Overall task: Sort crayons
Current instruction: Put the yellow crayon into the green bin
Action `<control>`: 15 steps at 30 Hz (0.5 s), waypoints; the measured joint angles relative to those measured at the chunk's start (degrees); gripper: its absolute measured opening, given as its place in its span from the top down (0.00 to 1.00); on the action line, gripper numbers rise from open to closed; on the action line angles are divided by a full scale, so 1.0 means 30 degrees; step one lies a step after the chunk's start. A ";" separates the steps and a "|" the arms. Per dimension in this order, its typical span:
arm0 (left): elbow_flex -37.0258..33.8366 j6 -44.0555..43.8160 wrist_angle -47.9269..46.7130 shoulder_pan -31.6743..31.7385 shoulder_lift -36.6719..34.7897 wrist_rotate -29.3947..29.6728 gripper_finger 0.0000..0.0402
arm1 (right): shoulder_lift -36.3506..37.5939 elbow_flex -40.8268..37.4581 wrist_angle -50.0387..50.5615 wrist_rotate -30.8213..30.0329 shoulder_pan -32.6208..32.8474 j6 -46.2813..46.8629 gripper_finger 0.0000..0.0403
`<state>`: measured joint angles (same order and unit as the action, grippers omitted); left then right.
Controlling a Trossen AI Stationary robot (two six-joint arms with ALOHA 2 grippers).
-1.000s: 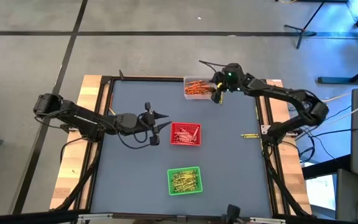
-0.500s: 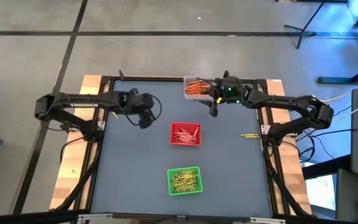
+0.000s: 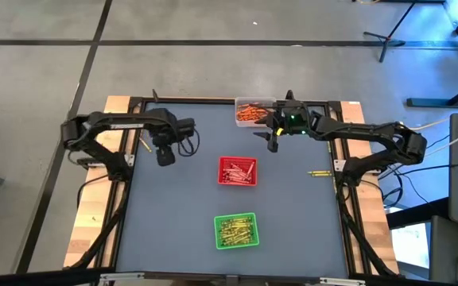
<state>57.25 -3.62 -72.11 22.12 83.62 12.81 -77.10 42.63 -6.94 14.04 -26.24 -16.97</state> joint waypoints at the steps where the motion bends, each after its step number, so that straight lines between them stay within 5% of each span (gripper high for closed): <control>1: 0.0000 0.0557 -0.0432 0.0116 0.0482 0.0029 0.51 | 0.0000 0.0000 0.0046 -0.0007 0.0000 -0.0065 0.50; 15: -0.0034 0.6608 -0.1773 0.0761 0.5983 0.2072 0.51 | -0.0005 0.0000 0.0562 -0.0014 -0.0007 -0.0926 0.50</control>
<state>57.15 16.21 -77.42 24.40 101.56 19.03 -77.11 42.63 -5.25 14.00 -26.26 -19.75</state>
